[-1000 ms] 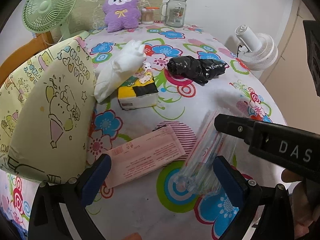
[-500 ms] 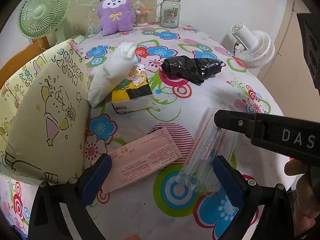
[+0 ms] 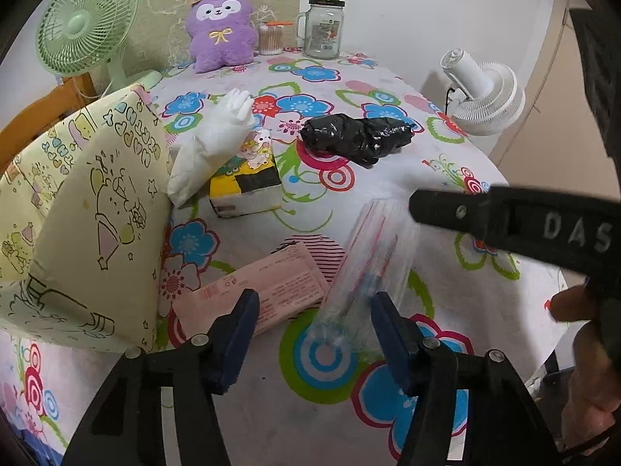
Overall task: Organize soft objects
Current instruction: 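Close the right gripper on the clear plastic tube while the left gripper approaches it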
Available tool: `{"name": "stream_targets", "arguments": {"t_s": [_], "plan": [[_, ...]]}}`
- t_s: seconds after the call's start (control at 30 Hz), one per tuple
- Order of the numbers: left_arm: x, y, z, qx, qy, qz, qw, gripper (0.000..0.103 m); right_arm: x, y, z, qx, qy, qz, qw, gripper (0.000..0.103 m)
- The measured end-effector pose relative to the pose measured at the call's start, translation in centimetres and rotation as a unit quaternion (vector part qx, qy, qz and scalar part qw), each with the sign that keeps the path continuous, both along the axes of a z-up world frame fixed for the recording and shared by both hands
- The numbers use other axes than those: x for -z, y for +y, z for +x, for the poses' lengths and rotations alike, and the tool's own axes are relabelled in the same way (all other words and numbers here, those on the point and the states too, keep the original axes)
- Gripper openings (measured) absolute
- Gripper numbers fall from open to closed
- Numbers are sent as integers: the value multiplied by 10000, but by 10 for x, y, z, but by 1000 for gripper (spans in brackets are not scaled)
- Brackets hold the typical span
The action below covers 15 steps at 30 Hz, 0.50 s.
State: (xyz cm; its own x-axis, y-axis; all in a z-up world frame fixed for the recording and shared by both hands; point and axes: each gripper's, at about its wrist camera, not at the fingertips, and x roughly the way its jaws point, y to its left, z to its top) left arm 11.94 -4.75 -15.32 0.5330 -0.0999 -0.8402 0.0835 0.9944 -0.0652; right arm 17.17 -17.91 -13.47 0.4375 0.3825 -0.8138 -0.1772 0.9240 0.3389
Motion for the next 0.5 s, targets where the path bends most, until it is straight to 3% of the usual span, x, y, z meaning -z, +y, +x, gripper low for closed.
{"name": "stream_targets", "arguments": {"t_s": [0.07, 0.17, 0.27, 0.33, 0.37, 0.4, 0.5], "plan": [[-1, -2, -1, 14, -24, 82, 10000, 66, -1, -3, 0, 29, -13, -6, 10000, 31], [-3, -5, 0, 9, -35, 285, 9996, 91, 0, -5, 0, -6, 44, 11, 10000, 31], [-3, -6, 2, -1, -57, 462, 9989, 93, 7, -8, 0, 17, 251, 118, 9996, 33], [-3, -6, 2, 18, -50, 478, 9988, 94, 15, -6, 2, -29, 476, 31, 9989, 51], [-2, -6, 1, 31, -42, 473, 9989, 95, 20, -5, 3, -26, 571, 9, 9984, 67], [-1, -6, 0, 42, -36, 480, 9988, 95, 23, -4, 3, -20, 627, 17, 9980, 73], [4, -7, -2, 115, 33, 514, 9986, 96, 30, 4, 3, -175, 768, 74, 9969, 77]]}}
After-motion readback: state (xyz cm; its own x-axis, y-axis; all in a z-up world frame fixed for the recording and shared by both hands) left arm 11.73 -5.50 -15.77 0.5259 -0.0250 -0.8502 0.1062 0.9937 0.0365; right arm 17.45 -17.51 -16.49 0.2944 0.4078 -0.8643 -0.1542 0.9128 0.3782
